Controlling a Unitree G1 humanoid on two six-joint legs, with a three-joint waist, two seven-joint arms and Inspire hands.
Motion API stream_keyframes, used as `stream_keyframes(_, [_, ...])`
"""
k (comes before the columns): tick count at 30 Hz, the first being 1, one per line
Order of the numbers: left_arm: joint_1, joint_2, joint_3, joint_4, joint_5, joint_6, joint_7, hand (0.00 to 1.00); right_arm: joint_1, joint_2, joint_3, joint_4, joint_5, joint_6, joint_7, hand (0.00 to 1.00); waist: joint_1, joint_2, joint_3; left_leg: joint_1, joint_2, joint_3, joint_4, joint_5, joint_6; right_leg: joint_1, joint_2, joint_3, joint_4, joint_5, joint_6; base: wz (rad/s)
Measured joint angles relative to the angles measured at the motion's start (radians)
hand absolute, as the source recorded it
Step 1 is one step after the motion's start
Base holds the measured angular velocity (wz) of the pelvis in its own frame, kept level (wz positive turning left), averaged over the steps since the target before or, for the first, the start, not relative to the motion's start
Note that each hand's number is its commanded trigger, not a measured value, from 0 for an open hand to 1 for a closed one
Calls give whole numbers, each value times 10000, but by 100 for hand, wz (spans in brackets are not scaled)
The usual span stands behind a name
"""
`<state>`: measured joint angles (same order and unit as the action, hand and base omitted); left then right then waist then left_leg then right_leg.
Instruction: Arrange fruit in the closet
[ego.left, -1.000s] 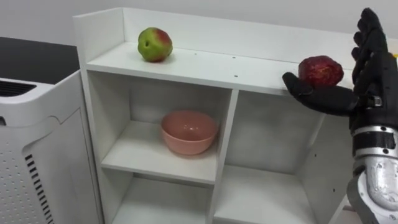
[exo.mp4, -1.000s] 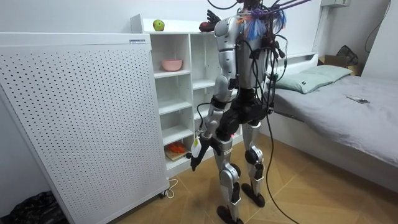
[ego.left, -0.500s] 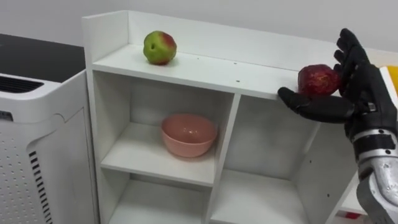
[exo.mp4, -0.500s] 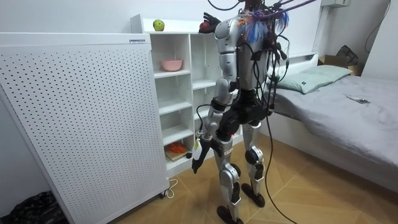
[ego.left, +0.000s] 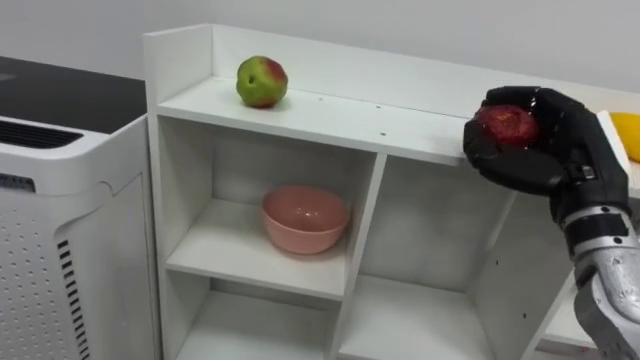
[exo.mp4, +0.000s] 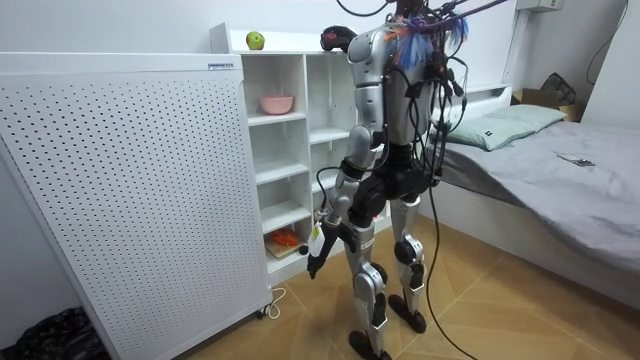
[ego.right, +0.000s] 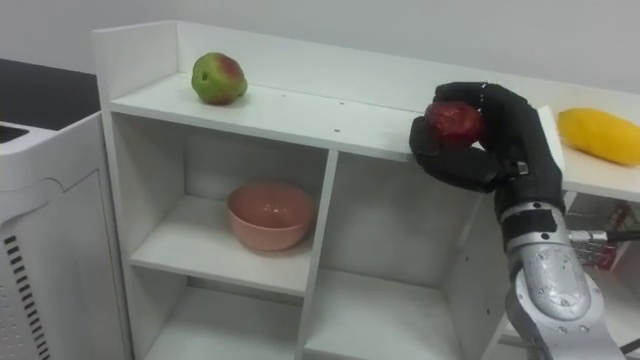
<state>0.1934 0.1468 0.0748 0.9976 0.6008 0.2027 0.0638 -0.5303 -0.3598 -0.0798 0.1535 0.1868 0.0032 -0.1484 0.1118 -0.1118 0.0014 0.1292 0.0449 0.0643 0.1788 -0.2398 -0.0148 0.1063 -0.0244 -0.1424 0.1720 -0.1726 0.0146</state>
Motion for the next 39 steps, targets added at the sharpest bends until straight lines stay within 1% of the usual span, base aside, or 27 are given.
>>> stream_keyframes(8, [-35,8,-14,-81,0,8,142,0,-70,0,38,-54,75,-15,-2,100,6,72,-21,18,-1,4,2,0,0,31,-3,-1,-13,0,0,0])
stream_keyframes(11, [-13,4,-15,-80,-6,9,142,0,-67,22,110,-242,642,4,203,100,-1,154,-17,53,-1,16,0,0,0,61,-2,5,-18,1,1,0])
stream_keyframes(14, [-6,7,-15,-81,0,-14,147,0,-17,30,224,-561,1239,20,619,100,-6,246,-26,47,0,15,4,1,0,65,-4,-24,-16,1,0,0])
stream_keyframes(15, [-6,9,-18,-80,0,-28,158,0,38,38,355,-722,1433,68,777,100,-24,272,-26,45,0,15,1,1,0,56,-6,-40,-15,1,0,0])
stream_keyframes(16, [-7,22,-26,-78,-2,-50,179,0,166,42,523,-993,1683,206,944,100,-49,293,-32,19,2,14,-2,1,0,30,-6,-59,-15,2,-1,0])
stream_keyframes(18, [-17,22,-35,-62,-2,-51,228,0,444,99,646,-1514,1908,285,1101,100,-55,279,-84,-52,4,18,-6,1,0,-58,-6,-76,-6,5,-5,-2])
stream_keyframes(21, [-7,37,-37,-18,-39,-52,230,0,786,96,813,-2179,2065,427,1501,100,-33,255,-113,-58,9,90,-14,1,0,-102,1,-27,-2,6,-5,-7])
stream_keyframes(23, [-6,60,-65,61,-210,-64,229,0,889,99,1121,-2472,2293,496,1815,100,-24,255,-113,-13,9,155,-17,1,0,-97,1,38,-5,6,-5,-10])
stream_keyframes(25, [-43,108,-203,82,-204,-98,219,0,1016,99,1576,-2806,2545,722,2283,100,9,244,-120,15,8,162,-17,1,0,-93,-1,55,-8,6,-4,-3])
stream_keyframes(27, [-67,107,-209,210,-196,-150,216,0,1106,100,1832,-3137,2787,917,2648,100,27,249,-117,4,8,154,-15,1,0,-91,-2,63,-9,6,-4,0])
stream_keyframes(30, [-146,101,-210,462,-198,-113,210,0,1187,128,2088,-3577,2871,1002,3349,100,66,270,-102,12,8,145,-14,1,0,-54,-3,37,-15,6,-4,0])
stream_keyframes(31, [-105,93,-211,465,-209,-81,205,0,1231,133,2188,-3674,2878,1008,3594,100,64,252,-114,18,9,148,-14,1,0,-37,-5,33,-19,6,-4,0])
stream_keyframes(34, [-47,93,-384,466,-212,-52,246,0,1377,151,2489,-3817,2912,1117,3924,100,107,231,-125,44,8,156,-7,2,1,-11,-14,25,-9,8,-1,0])
stream_keyframes(36, [-12,92,-504,472,-236,-53,369,0,1681,194,2604,-4049,3157,1220,4014,100,190,220,-124,62,8,155,8,2,1,12,-15,21,-3,10,1,0])
stream_keyframes(38, [-14,99,-613,537,-316,-56,437,0,1904,223,2645,-4059,3451,1230,4139,100,244,220,-117,76,9,152,30,2,1,36,-13,21,-2,12,-3,0])
stream_keyframes(39, [35,106,-633,545,-439,-60,479,0,2081,250,2646,-4034,3683,1249,4139,100,268,222,-95,120,9,141,27,2,1,82,-13,8,-4,13,-4,6])
